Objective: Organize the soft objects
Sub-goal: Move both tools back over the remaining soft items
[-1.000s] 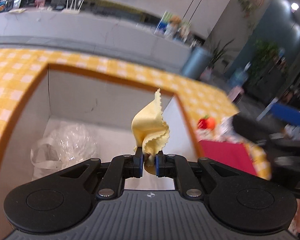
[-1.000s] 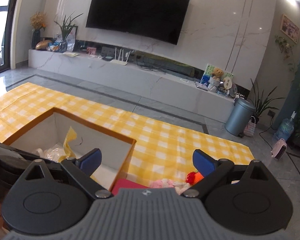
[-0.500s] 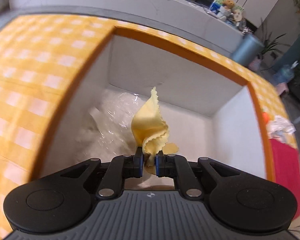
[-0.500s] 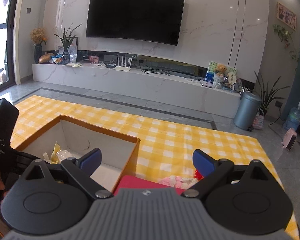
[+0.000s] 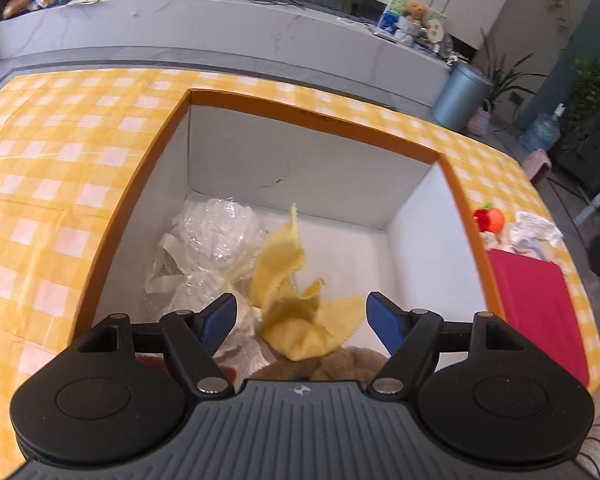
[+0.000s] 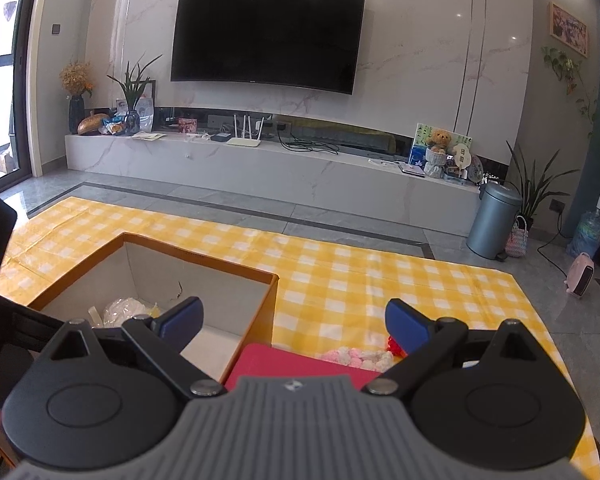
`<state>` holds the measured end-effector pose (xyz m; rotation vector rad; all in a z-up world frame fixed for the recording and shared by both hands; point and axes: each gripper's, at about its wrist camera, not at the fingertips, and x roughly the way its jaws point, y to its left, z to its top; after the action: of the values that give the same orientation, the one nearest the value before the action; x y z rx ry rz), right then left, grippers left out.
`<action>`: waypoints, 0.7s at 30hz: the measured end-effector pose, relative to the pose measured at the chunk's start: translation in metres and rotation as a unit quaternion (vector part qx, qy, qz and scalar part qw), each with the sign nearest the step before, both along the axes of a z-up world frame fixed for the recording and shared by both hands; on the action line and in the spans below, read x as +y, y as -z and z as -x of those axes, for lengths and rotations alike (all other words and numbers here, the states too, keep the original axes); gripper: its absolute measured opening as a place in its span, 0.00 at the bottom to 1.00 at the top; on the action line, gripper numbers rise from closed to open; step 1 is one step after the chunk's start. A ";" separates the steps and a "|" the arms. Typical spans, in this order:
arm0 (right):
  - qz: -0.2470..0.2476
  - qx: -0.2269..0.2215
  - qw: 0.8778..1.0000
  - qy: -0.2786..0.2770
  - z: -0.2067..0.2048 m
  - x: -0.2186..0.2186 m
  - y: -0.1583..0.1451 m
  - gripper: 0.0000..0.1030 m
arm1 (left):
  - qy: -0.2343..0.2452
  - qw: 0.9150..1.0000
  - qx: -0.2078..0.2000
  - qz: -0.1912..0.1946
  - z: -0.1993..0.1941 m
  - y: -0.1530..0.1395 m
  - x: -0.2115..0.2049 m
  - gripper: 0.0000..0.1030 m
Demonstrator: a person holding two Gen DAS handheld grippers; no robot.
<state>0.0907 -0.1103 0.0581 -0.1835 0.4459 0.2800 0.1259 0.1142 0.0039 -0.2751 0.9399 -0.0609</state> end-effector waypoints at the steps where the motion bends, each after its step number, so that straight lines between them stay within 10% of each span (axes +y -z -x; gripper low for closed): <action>1: -0.001 0.000 1.000 0.001 0.000 -0.001 0.000 0.93 | -0.004 1.000 -0.002 -0.002 0.001 -0.001 0.000 0.84; 21: 0.004 -0.017 1.000 -0.015 0.016 -0.001 -0.008 0.94 | -0.038 0.983 -0.172 -0.047 0.049 -0.069 -0.020 0.85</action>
<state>0.0742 -0.1113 0.0662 -0.2031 0.4115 0.3034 0.0764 0.0944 0.0727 -0.2049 0.5871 0.0057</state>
